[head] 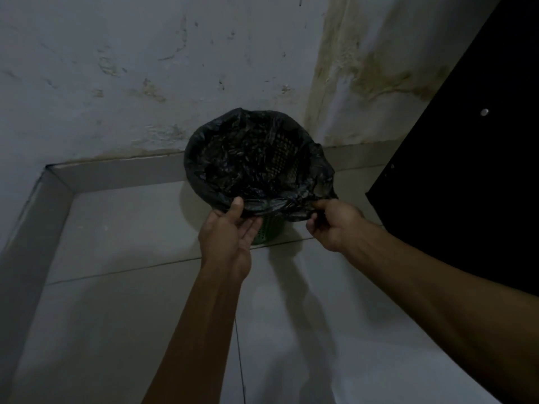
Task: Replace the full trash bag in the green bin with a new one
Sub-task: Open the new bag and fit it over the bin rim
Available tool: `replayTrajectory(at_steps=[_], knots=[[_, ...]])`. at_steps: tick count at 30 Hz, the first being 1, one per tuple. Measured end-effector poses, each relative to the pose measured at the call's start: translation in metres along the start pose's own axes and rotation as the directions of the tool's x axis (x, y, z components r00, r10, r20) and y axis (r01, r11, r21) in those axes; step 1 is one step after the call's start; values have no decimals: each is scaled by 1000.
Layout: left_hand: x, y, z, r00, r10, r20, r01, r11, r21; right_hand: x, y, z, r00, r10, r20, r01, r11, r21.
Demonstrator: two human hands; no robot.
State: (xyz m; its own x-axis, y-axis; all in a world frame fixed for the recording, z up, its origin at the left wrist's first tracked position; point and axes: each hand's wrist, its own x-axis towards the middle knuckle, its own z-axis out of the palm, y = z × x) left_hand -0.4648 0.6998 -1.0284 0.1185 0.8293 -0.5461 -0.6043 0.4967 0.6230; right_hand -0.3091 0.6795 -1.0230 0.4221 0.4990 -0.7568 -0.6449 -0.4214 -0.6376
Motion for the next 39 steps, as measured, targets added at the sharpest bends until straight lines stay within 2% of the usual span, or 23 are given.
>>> replayTrajectory(at_steps=[5, 10, 15, 18, 21, 24, 26, 29, 30, 33, 35, 39], knots=[[1, 0, -2, 999, 27, 34, -28, 999, 24, -1, -11, 9, 994, 1, 106, -22, 980, 198], [0, 1, -1, 999, 35, 42, -36, 999, 32, -6, -23, 8, 988, -16, 152, -20, 973, 232], [1, -1, -1, 997, 37, 69, -42, 997, 71, -9, -21, 8, 981, 28, 190, -48, 994, 103], [1, -2, -1, 997, 23, 78, -31, 995, 100, -6, -17, 5, 974, 54, 219, -90, 984, 155], [2, -1, 0, 998, 30, 62, -35, 996, 85, -3, -12, 4, 973, 23, 231, -70, 977, 199], [0, -2, 3, 999, 45, 13, -44, 999, -11, -7, -7, 7, 970, -9, 242, -43, 977, 211], [-3, -6, 6, 996, 55, -71, -62, 994, -95, -9, -6, 11, 971, -22, 238, -31, 975, 218], [-9, -19, 7, 957, 5, -289, -26, 997, -70, -11, 0, 18, 971, -15, 237, -44, 970, 239], [-12, -23, 8, 954, -17, -301, 0, 998, -55, -11, 2, 21, 972, -4, 233, -51, 972, 228], [-19, -34, 11, 990, -63, -125, 60, 998, -24, -14, 12, 25, 968, 12, 250, -53, 986, 161], [-19, -33, 15, 999, -31, -33, 31, 1000, -3, -16, 15, 25, 962, 18, 273, -46, 994, 98], [-11, -25, 17, 998, 18, -66, -13, 997, 79, -21, 14, 20, 947, 44, 318, -41, 999, -14]])
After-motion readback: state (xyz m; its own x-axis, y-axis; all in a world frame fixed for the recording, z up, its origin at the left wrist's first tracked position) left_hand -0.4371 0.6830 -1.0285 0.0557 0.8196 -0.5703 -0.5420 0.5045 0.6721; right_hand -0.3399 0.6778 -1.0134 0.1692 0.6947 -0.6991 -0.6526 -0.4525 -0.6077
